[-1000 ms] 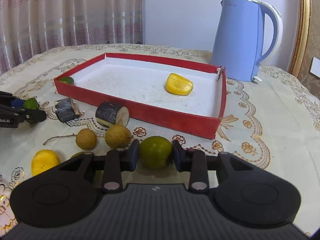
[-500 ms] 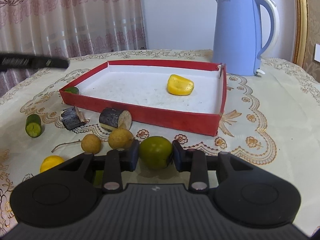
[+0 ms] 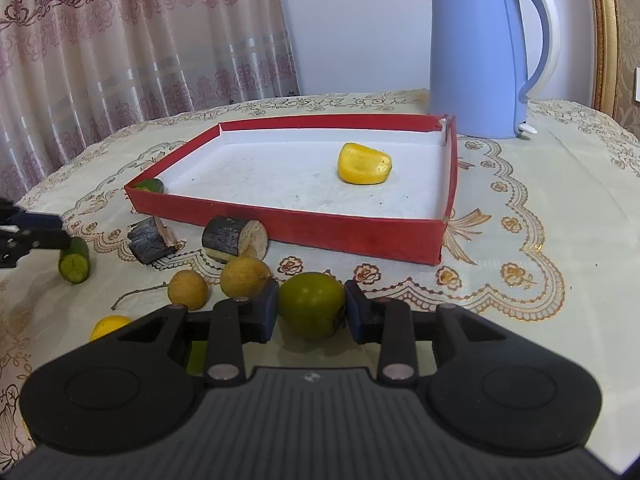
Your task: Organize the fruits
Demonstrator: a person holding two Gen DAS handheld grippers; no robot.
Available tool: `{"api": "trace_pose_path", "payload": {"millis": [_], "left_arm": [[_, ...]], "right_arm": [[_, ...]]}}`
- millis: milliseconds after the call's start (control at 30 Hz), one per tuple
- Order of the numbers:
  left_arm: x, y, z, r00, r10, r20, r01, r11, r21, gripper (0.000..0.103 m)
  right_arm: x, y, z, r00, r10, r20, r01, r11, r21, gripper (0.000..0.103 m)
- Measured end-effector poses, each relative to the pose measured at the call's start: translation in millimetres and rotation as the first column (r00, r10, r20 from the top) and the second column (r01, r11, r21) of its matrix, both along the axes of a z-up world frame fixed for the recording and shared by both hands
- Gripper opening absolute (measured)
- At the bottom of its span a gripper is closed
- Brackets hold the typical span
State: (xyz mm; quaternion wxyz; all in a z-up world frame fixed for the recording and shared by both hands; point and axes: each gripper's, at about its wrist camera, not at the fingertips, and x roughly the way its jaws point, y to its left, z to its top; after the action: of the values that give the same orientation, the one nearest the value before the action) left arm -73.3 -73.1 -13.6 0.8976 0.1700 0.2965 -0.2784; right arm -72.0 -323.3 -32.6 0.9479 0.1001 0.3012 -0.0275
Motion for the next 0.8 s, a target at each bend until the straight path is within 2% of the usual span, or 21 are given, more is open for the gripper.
{"api": "trace_pose_path", "payload": {"millis": [67,200,267,467,500,533,567,600,767,800], "left_arm": [[-2.7,0.2,3.1,1.000,-0.018,-0.005,0.018,0.999,-0.039,0.032],[-11.5,-11.2,0.7,0.996,-0.091,-0.004,0.091,0.995,-0.032,0.032],[-9.5,-13.9,-6.0,0.997,-0.078,-0.010,0.078,0.997,-0.017,0.032],[2.4,-6.0,-6.9,0.999,-0.032,-0.015,0.032,0.999,-0.042,0.033],[3.6,-5.2,-7.4,0.999,-0.033,-0.019,0.032,0.998,-0.045,0.036],[5.3,-4.6,-9.0,0.999,-0.035,-0.027,0.034,0.998,-0.044,0.050],[6.4,-5.1,-11.5,0.998,-0.042,-0.040,0.040,0.998,-0.041,0.060],[6.0,-6.0,-14.2,0.998,-0.044,-0.043,0.043,0.998,-0.035,0.076],[4.3,-8.9,-19.0,0.997,-0.047,-0.057,0.043,0.997,-0.064,0.077],[4.6,-9.8,-19.4,0.997,-0.045,-0.057,0.041,0.997,-0.066,0.071]], "right_arm": [[1.1,1.5,0.0,1.000,-0.001,-0.004,0.001,1.000,-0.011,0.033],[1.2,2.4,-0.1,1.000,-0.001,-0.006,0.001,1.000,-0.017,0.033],[1.0,1.6,-0.2,1.000,-0.002,-0.006,0.002,1.000,-0.013,0.033],[1.2,1.6,-0.3,1.000,-0.001,-0.007,0.001,1.000,-0.018,0.033],[1.1,1.4,-0.3,1.000,-0.001,-0.007,0.001,1.000,-0.018,0.033],[1.2,1.7,-0.3,1.000,-0.001,-0.007,0.001,1.000,-0.019,0.033],[1.2,1.6,-0.3,1.000,-0.001,-0.007,0.001,1.000,-0.019,0.033],[1.2,1.6,-0.3,1.000,-0.001,-0.007,0.001,1.000,-0.019,0.033],[1.2,1.8,-0.2,1.000,-0.001,-0.007,0.001,1.000,-0.019,0.033],[1.2,1.5,-0.2,1.000,-0.001,-0.007,0.001,1.000,-0.018,0.033]]}}
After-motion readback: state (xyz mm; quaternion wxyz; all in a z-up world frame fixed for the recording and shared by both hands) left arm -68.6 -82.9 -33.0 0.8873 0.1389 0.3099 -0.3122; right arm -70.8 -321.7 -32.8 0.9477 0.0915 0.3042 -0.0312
